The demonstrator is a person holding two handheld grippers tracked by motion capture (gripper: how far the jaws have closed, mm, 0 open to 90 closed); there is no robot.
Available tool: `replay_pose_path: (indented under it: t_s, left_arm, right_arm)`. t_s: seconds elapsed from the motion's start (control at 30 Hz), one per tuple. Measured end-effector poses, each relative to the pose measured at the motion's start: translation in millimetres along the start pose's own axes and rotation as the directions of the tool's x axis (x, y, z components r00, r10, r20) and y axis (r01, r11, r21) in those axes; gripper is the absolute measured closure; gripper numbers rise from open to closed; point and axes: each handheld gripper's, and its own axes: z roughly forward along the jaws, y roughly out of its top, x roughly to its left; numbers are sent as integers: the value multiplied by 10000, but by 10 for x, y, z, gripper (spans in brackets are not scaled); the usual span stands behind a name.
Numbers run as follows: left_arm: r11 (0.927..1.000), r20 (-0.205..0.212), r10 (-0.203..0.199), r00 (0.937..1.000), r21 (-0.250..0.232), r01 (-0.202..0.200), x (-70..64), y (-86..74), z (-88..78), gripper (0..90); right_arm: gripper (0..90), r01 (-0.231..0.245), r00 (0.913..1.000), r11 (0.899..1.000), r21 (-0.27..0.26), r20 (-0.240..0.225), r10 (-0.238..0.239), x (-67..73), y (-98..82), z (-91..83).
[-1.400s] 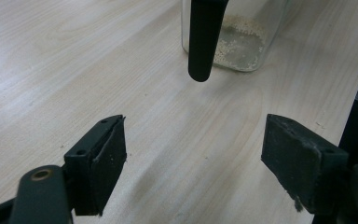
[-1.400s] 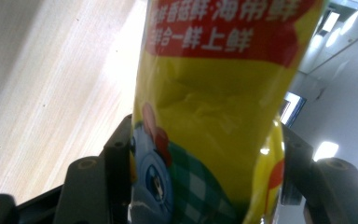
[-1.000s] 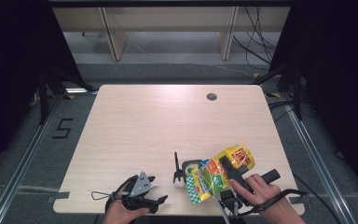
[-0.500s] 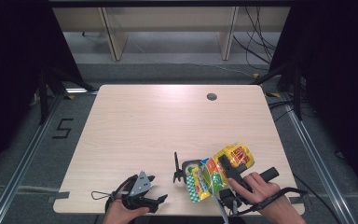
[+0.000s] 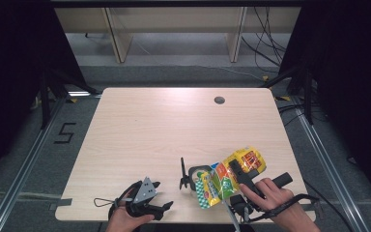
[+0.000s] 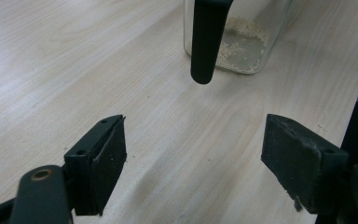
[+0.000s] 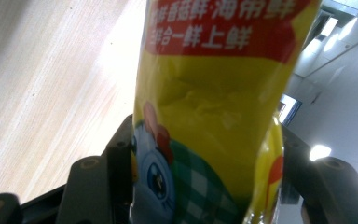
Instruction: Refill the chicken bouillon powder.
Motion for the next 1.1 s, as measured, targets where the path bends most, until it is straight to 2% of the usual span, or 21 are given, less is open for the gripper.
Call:
replay_pose_path:
  t_s: [0.07,0.13,0.17,0.2,0.27,0.3,0.4,0.43,0.47,0.5,0.53,0.63,0.67,0.7,0.77,0.8,0.9,0.97,1.0,1.07,1.1]
  left_arm:
    - [10000,71,-46,10000,-81,47,-5,-8,8,214]
    - [10000,57,-4,10000,59,3,-9,6,-11,214]
    - [9999,156,131,9998,-61,-130,3,8,-2,214]
    - [9999,77,-68,9999,-101,68,-12,1,6,214]
    - [10000,103,-5,9999,-53,6,-12,-1,6,213]
    - [9999,106,-115,9999,-29,115,-21,4,-1,213]
    - [10000,42,24,10000,33,-24,-8,1,2,214]
    - [10000,51,29,10000,84,-29,-9,1,-1,214]
    - [9998,136,-180,9997,-81,181,-28,0,6,213]
    - [10000,121,-45,9999,-51,46,-21,5,0,214]
    - [9998,118,-174,9998,-96,175,-22,2,4,213]
    - [9997,78,221,9997,98,-222,2,8,-7,213]
    - [9999,139,-25,9999,-167,27,-17,3,12,214]
    - [9998,119,206,9997,-55,-205,-2,6,1,214]
    - [9999,90,127,9999,-1,-127,-3,6,4,213]
    - [9999,109,-110,9999,-89,111,-24,5,6,213]
    - [9998,74,-166,9998,-101,167,-23,4,2,214]
    - [9998,115,221,9997,32,-221,2,12,1,214]
    - [9998,72,-175,9998,-78,176,-23,-3,13,214]
    - [10000,80,-92,9999,-30,92,-25,4,1,213]
    - [9998,161,-134,9998,-118,136,-25,4,5,213]
  right_arm:
    - [412,233,9997,9996,127,-1,-233,-12,-8,-4]
    - [412,-59,10000,9999,91,3,59,3,-6,-8]
    - [412,33,10000,9999,107,-19,-33,-1,-5,-9]
    - [412,127,9999,9999,70,62,-128,0,2,-8]
    - [412,-34,10000,10000,57,-20,34,12,21,-12]
    - [413,298,9995,9996,30,56,-298,-6,26,-20]
    - [413,-112,9999,9998,-136,9,113,8,66,-25]
    - [414,232,9997,9997,-63,64,-231,-18,69,-25]
    - [414,202,9998,9998,-73,90,-202,-15,69,-24]
    - [416,10,9999,9999,-153,110,-8,-8,65,-21]
    - [418,63,9999,9999,-87,87,-63,-11,51,-29]
    - [419,144,9998,9999,-18,114,-144,-25,34,-35]
    - [419,-36,9999,9999,-141,145,38,-11,41,-34]
    - [419,-62,9999,9998,-184,125,64,-10,49,-36]
    - [420,43,9999,9999,-126,112,-41,-12,55,-43]
    - [419,-82,9999,9998,-196,139,85,-13,54,-39]
    - [420,-114,9997,9997,-226,232,119,-35,40,-60]
    - [420,-140,9998,9994,-310,143,145,-43,36,-63]
    - [420,-148,9998,9996,-241,128,151,-32,41,-61]
    - [421,183,9998,9998,-104,119,-182,-25,54,-52]
    - [421,-101,9999,9997,-234,39,102,-18,54,-52]
